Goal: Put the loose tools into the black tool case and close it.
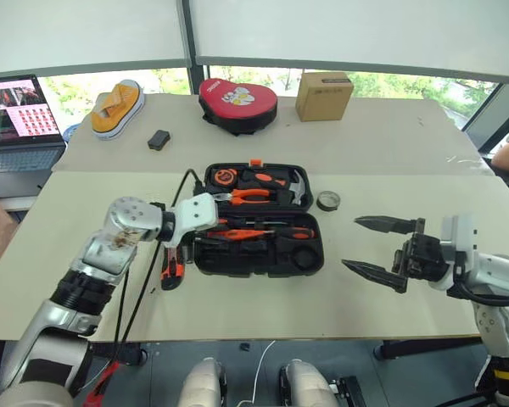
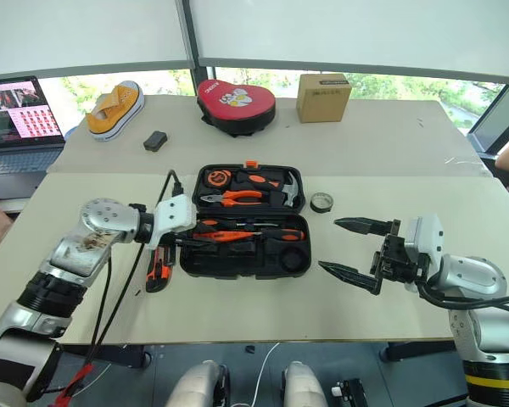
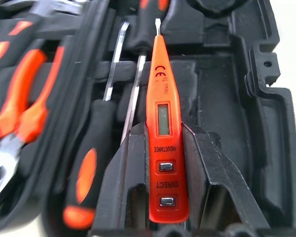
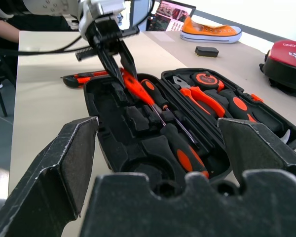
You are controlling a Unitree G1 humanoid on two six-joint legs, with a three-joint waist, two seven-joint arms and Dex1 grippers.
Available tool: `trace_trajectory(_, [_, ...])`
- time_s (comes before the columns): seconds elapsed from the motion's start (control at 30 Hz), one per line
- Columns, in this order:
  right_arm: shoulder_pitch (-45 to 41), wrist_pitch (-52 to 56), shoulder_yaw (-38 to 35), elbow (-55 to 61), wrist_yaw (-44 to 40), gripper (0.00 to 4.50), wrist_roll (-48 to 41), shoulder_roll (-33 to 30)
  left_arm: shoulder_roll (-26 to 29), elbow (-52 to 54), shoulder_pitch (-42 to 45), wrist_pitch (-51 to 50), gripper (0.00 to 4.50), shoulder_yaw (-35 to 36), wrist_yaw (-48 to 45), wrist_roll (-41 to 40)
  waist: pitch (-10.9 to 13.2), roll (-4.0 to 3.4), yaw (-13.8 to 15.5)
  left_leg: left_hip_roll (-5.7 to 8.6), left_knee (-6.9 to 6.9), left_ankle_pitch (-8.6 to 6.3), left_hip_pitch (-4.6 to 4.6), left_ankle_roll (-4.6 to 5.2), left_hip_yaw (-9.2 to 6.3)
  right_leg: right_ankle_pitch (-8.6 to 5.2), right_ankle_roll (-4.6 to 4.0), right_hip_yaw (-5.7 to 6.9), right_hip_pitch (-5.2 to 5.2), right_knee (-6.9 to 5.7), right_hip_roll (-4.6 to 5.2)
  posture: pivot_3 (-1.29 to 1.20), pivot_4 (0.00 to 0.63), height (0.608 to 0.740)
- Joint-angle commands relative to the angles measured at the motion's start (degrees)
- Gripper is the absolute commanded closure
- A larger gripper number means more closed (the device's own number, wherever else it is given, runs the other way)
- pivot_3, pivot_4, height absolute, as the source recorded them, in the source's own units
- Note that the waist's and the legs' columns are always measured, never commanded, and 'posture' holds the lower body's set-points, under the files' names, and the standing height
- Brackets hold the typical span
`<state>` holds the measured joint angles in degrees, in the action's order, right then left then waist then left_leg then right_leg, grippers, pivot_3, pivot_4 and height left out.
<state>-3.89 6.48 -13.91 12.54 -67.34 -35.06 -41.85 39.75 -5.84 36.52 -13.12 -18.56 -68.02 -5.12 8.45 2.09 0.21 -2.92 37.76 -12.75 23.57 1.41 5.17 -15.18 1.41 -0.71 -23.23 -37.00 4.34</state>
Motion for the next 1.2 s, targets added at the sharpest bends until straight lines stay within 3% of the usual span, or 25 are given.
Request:
trace_trajectory(0.03, [1.5,0.8,-1.8,4.3,1.5,0.00,-1.5,-0.1,-0.2,-2.8,3.2,2.1,4.00,-2.9,-1.3,4.6,0.0,0.01,0.3,0.01,0.04,0.00,0.04,0.00,0.02,0.00,0.00,0.01,0.00,0.00,0.00,0.00,0.150,0.740])
trace_trajectory(0.5, [3.2,1.1,-2.3,5.5,3.0,0.00,-1.6,0.1,1.9,-3.6,5.2,-1.4,4.00,-3.9,-4.3,9.8,0.0,0.01,0.3,0.05,0.11,-0.01,0.07,0.02,-0.15,0.02,0.06,0.01,0.02,-0.02,0.03,0.00,0.150,0.740])
trace_trajectory(0.73, [2.4,1.2,-1.6,4.6,2.5,0.00,-1.4,0.1,0.3,-4.3,3.8,-2.4,4.00,-4.3,-3.5,9.9,0.0,0.01,0.3,0.04,0.11,-0.01,0.05,0.02,-0.22,0.02,0.06,0.00,0.03,-0.04,0.03,0.00,0.150,0.740])
trace_trajectory(0.8, [2.1,1.4,-1.3,4.4,2.4,0.00,-1.4,0.1,0.4,-4.0,3.6,-3.2,3.00,-3.8,-3.7,9.2,0.0,0.00,0.3,0.05,0.11,-0.01,0.03,0.02,-0.21,0.02,0.06,0.00,0.05,-0.04,0.03,0.00,0.150,0.740])
trace_trajectory(0.93, [2.0,1.6,-1.5,4.0,1.8,0.00,-1.5,-0.2,-2.3,-1.5,3.9,-1.1,1.74,2.7,-3.6,1.7,0.0,0.00,0.4,0.04,0.11,-0.01,0.00,0.03,-0.23,0.02,0.06,-0.02,0.05,-0.06,0.03,0.00,0.150,0.740])
trace_trajectory(1.1, [2.0,1.8,-1.8,3.6,1.3,0.00,-1.6,-0.4,-3.0,2.7,3.3,-4.4,1.74,7.4,-4.2,-5.1,0.0,0.01,0.5,0.04,0.24,-0.01,0.18,0.03,-0.29,0.03,0.08,0.03,-0.01,-0.07,0.04,0.00,0.150,0.740])
trace_trajectory(1.2, [1.6,1.8,-1.4,3.1,1.2,0.00,-1.4,-0.2,-3.3,1.3,1.6,-2.5,1.74,7.5,-2.4,-4.1,0.0,0.01,0.4,0.05,0.24,-0.02,0.15,0.04,-0.29,0.03,0.08,0.02,0.02,-0.08,0.04,0.00,0.150,0.740])
